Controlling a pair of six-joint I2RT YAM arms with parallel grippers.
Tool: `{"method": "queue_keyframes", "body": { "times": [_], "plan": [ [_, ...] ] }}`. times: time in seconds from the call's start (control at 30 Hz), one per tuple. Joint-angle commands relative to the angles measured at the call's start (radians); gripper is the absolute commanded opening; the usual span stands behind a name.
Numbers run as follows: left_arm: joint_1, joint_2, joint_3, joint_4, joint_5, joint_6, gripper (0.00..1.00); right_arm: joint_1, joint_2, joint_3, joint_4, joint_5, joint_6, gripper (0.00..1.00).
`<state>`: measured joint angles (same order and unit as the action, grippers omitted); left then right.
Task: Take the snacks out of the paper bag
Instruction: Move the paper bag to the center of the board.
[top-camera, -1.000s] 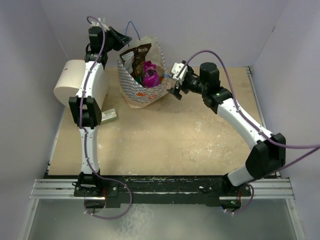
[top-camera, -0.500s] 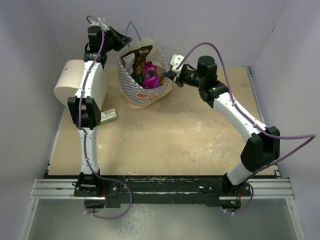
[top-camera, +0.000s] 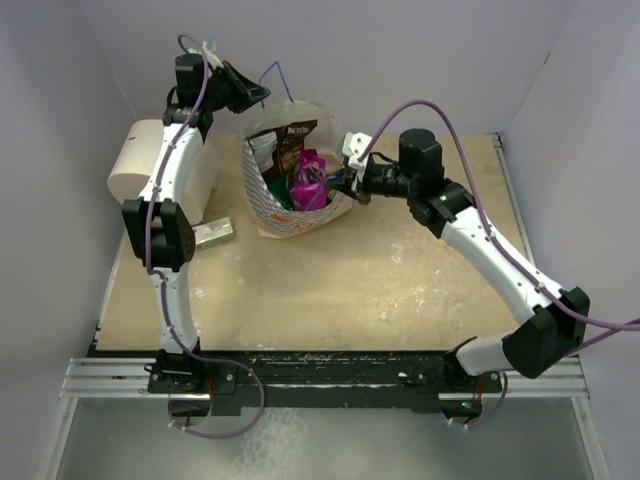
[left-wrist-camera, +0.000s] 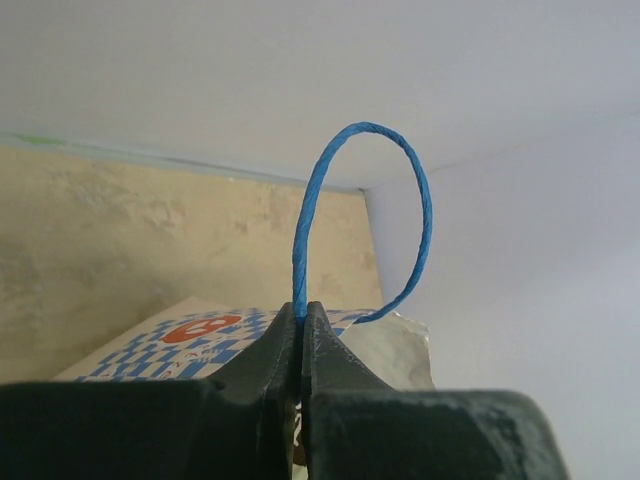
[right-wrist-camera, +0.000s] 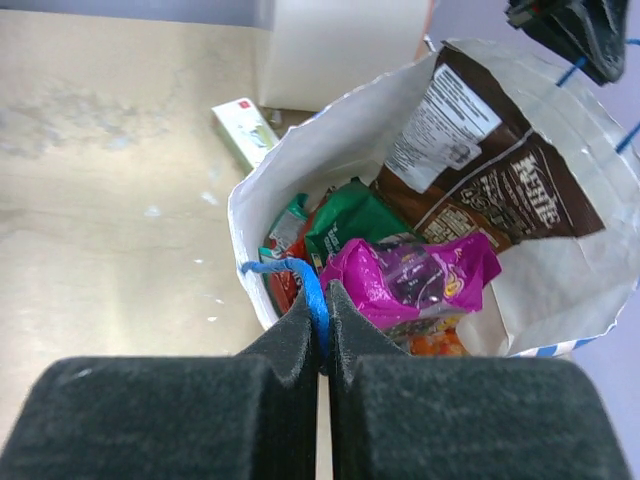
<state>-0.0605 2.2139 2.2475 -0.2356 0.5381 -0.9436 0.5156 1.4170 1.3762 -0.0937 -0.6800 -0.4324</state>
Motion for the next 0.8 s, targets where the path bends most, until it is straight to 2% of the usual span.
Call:
{"method": "queue_keyframes", "body": {
  "times": [0.0, 0.23, 0.47, 0.77],
  "plan": [
    [-0.036, -0.2, -0.06, 0.033, 0.052, 0.031, 0.0, 0.053, -0.118, -0.028, 0.033, -0.063, 0.086, 0.0],
    [-0.074, -0.378, -0.264, -0.053, 0.056, 0.077, 0.0, 0.233, -0.224, -0.13, 0.035, 0.054, 0.186, 0.0],
    [-0.082, -0.523, -0.393, -0.14, 0.031, 0.108, 0.0, 0.349, -0.258, -0.179, 0.079, 0.145, 0.321, 0.0],
    [-0.087, -0.599, -0.456, -0.221, 0.028, 0.125, 0.0, 0.507, -0.213, -0.138, 0.111, 0.261, 0.342, 0.0]
  ]
}}
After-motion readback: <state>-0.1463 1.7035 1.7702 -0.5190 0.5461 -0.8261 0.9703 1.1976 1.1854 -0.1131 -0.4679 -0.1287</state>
